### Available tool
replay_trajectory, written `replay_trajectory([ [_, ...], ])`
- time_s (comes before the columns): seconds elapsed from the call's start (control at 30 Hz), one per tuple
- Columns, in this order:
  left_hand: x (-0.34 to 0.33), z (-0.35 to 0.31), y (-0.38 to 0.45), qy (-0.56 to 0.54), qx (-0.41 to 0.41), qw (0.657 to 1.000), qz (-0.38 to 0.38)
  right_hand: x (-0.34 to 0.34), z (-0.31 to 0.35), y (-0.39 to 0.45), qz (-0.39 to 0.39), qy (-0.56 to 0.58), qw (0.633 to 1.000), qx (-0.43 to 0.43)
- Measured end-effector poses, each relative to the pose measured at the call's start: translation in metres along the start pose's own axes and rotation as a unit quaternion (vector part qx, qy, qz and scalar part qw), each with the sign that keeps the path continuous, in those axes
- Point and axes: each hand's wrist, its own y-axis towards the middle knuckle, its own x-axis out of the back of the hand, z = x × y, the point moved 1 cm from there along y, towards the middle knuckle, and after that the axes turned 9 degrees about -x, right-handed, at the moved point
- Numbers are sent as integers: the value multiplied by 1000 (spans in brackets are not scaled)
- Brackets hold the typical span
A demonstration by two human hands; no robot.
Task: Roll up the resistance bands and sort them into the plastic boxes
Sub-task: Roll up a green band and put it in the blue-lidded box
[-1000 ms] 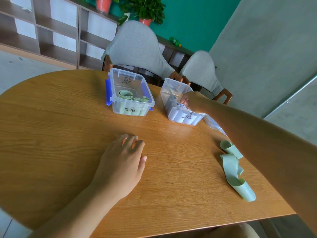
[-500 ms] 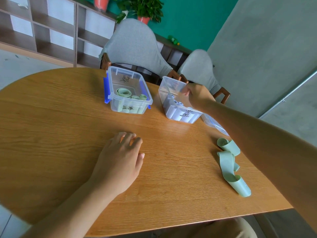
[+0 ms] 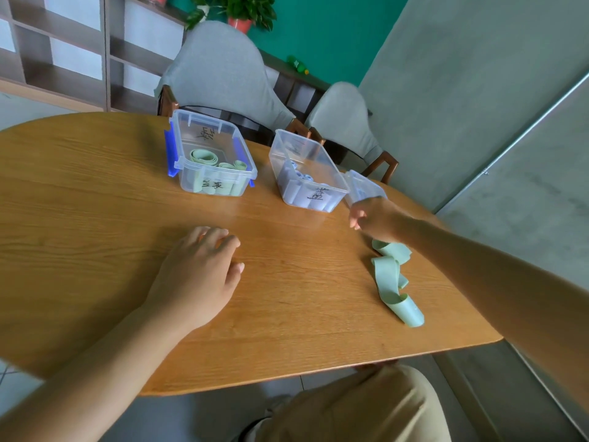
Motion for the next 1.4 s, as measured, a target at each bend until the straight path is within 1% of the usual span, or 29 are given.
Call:
replay_trajectory([
  [0.1,2,-1,0,-6,2,1000,4,-8,-21,-13,66,-51,996,-30],
  [0.17,2,-1,0,-4,1,1000,8,-12,-31,-21,87,-96,991,-41],
  [0.27,2,-1,0,-7,-2,1000,11,-20,-43,-31,59,-136,986,-75],
  [0.43,3,-2,-1,-9,-4,1000,10,-39,-46,-46,37,-109,977,-177],
  [0.53,2,-1,-1,-9,-5,1000,8,-49,-46,-49,17,-32,971,-236],
  [0.6,1,-1,0,-6,-6,1000,11,-53,-44,-51,25,18,962,-270],
  [0.7,1,-1,-1,-8,-8,1000,12,-56,-41,-52,3,84,955,-286],
  [0.77,2,-1,-1,-7,-7,1000,16,-54,-34,-54,-27,131,951,-280],
  [0.87,3,-1,-1,-11,-4,1000,14,-47,-14,-66,-57,232,935,-262],
  [0.97,6,-3,0,-18,0,1000,14,-41,12,-84,-87,290,925,-228],
  [1.07,9,-6,2,-48,10,999,4,-35,38,-101,-96,344,914,-192],
  [1.13,10,-11,3,-97,12,995,-18,-31,55,-113,-97,375,907,-167],
  [1.2,14,-19,3,-191,40,981,-27,-26,72,-124,-100,418,893,-135],
  [1.27,17,-29,4,-287,89,954,2,-21,87,-132,-99,453,881,-97],
  [1.3,18,-34,6,-338,111,934,20,-19,93,-135,-96,466,876,-76],
  [1.33,20,-38,7,-402,135,905,37,-17,99,-139,-91,478,872,-53],
  [1.37,22,-42,9,-477,162,862,54,-15,105,-142,-86,487,869,-33],
  [1.4,24,-46,10,-550,196,808,73,-14,111,-145,-84,493,866,-16],
])
